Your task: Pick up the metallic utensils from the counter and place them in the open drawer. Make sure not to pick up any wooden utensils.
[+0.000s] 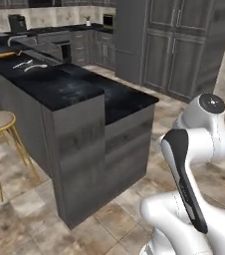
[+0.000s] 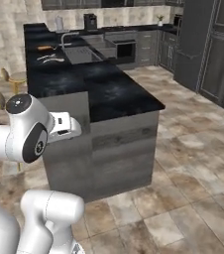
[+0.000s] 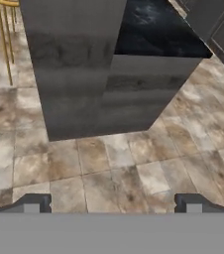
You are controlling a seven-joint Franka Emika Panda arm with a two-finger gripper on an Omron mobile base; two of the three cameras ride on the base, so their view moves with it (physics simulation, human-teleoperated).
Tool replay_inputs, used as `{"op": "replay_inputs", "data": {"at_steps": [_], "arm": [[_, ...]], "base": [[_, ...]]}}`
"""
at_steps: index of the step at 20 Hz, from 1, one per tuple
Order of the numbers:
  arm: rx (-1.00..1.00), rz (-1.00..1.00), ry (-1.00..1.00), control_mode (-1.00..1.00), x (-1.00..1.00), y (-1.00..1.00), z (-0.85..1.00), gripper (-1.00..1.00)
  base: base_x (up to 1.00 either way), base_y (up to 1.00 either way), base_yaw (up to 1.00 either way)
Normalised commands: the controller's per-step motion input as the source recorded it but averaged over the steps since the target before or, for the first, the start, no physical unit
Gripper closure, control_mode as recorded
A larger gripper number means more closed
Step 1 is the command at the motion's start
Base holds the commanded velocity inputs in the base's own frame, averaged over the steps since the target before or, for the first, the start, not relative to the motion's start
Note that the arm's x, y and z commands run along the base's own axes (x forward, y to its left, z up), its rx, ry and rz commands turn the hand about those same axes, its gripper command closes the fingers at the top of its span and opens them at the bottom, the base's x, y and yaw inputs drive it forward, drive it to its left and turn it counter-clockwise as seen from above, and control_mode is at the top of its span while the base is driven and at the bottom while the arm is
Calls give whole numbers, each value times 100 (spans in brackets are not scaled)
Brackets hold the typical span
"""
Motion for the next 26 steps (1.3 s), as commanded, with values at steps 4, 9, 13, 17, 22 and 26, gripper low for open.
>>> {"op": "replay_inputs", "data": {"at_steps": [4, 9, 13, 17, 22, 26], "arm": [[0, 0, 0, 100, 0, 0, 0, -100], [0, 0, 0, 100, 0, 0, 0, -100], [0, 0, 0, 100, 0, 0, 0, -100], [0, 0, 0, 100, 0, 0, 0, -100], [0, 0, 0, 100, 0, 0, 0, -100], [0, 0, 0, 100, 0, 0, 0, -100]], "base": [[0, 100, -53], [0, 100, -43], [-8, 100, -39], [-41, 100, -36], [-49, 100, -34], [-38, 100, -34]]}}
